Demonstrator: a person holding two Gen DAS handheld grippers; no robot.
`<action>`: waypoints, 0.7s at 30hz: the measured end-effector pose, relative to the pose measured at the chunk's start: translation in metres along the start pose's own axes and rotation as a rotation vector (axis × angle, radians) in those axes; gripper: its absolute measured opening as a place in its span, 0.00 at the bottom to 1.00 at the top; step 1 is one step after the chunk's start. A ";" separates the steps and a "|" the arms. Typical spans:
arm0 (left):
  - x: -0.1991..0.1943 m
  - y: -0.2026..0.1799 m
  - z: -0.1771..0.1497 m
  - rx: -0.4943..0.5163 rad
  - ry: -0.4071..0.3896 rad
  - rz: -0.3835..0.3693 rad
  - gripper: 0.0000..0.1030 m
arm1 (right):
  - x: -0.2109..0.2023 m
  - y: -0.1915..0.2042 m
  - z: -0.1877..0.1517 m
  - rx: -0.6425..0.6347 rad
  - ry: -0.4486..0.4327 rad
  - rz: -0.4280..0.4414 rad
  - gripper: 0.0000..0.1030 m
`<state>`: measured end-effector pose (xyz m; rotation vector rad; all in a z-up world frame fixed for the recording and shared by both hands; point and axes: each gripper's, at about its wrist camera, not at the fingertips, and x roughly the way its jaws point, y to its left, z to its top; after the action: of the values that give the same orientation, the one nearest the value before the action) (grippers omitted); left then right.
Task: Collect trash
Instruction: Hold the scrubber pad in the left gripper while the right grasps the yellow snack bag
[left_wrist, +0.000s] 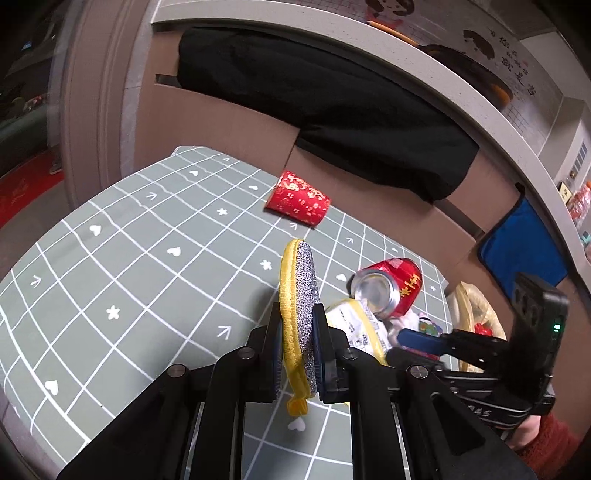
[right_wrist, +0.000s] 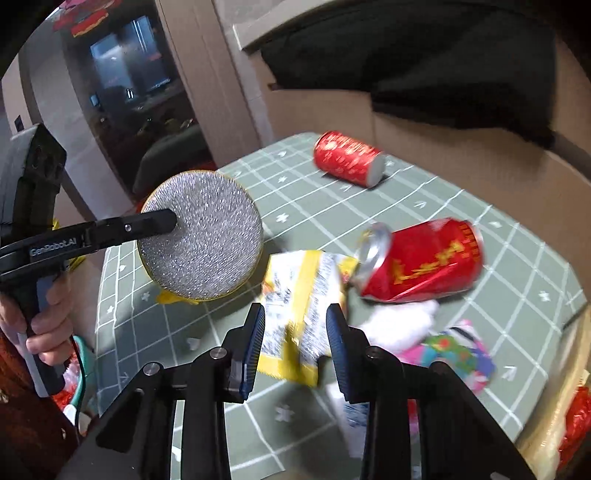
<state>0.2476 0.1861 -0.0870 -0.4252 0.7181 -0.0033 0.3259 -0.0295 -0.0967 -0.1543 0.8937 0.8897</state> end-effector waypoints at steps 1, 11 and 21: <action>-0.001 0.001 -0.001 -0.004 0.001 0.002 0.14 | 0.007 0.003 0.001 -0.004 0.018 -0.018 0.38; -0.013 0.019 -0.004 -0.044 -0.010 0.021 0.14 | 0.049 0.006 0.003 0.032 0.102 -0.079 0.58; -0.017 0.019 -0.006 -0.059 -0.012 0.017 0.14 | 0.062 0.018 0.003 0.015 0.159 -0.116 0.80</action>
<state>0.2282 0.2039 -0.0872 -0.4750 0.7113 0.0368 0.3335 0.0218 -0.1362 -0.2647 1.0286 0.7702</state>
